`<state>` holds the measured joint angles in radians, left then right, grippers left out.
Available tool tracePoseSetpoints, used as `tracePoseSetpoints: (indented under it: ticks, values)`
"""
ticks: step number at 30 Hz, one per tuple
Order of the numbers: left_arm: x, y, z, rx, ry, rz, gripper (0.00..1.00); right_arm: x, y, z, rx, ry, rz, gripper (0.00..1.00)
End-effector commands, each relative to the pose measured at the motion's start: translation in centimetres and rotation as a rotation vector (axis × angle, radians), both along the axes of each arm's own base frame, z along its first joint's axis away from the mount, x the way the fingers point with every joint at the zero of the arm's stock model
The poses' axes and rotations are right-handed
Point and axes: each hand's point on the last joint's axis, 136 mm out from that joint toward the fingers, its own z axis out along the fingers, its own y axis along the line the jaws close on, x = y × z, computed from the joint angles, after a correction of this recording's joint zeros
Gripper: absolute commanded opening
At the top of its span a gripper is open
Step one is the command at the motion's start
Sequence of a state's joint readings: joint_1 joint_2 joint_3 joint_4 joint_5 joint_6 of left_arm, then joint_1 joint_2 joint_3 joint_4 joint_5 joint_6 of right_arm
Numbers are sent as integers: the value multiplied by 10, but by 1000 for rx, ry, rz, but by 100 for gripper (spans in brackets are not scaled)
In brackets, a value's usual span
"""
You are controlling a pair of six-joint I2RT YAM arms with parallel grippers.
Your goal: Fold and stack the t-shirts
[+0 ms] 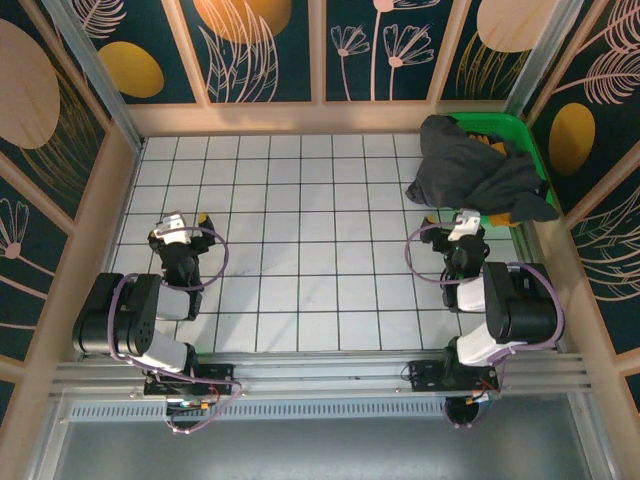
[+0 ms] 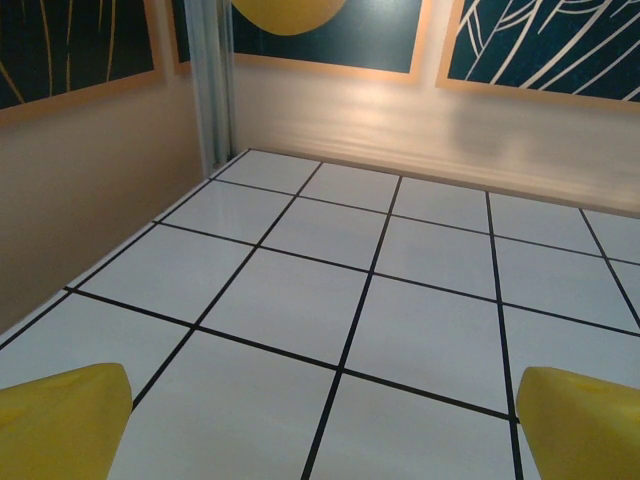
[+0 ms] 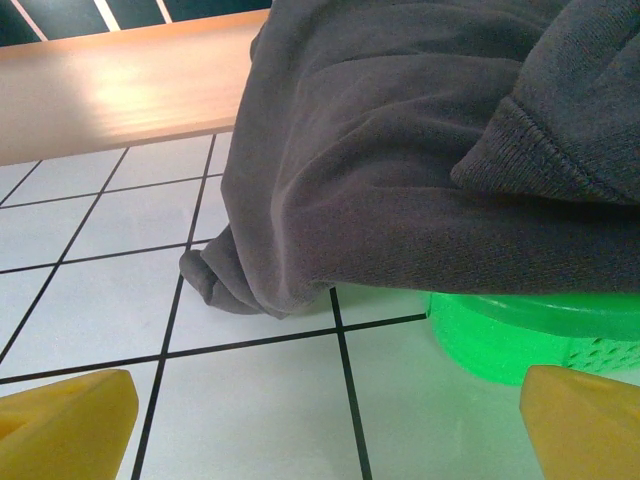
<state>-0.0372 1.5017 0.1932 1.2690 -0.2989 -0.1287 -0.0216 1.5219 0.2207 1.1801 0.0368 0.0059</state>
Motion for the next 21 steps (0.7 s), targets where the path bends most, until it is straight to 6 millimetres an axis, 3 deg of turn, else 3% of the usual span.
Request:
tracePoseSetpoints:
  ticks: [1, 3, 5, 8, 11, 12, 14, 15, 17, 20, 21]
  values:
    - [11, 2, 20, 24, 14, 14, 99, 16, 1, 26, -14, -2, -40, 99]
    - [19, 13, 30, -36, 69, 99, 99, 24, 3, 35, 29, 63, -58, 99]
    - [14, 12, 43, -75, 34, 109, 99, 22, 14, 53, 54, 38, -45, 99]
    - [0, 17, 65, -118, -35, 165, 99, 12, 29, 96, 43, -64, -50, 99]
    - [-3, 12, 115, -107, -122, 161, 99, 12, 42, 163, 61, -157, -59, 99]
    - [-2, 9, 138, -107, -162, 152, 99, 16, 38, 187, 124, -163, -93, 99]
    - [1, 18, 160, -267, -180, 232, 99, 28, 32, 207, 259, -42, -86, 99]
    - [4, 18, 164, -393, -110, 267, 99, 32, 19, 199, 355, 53, -156, 99]
    - [16, 6, 174, -479, -53, 222, 99, 48, -2, 205, 439, 90, -163, 99]
    - [50, -23, 174, -638, -15, 37, 99, 67, -43, 208, 428, 132, -311, 89]
    - [64, -39, 190, -662, -15, -53, 99, 71, -59, 206, 414, 157, -392, 86]
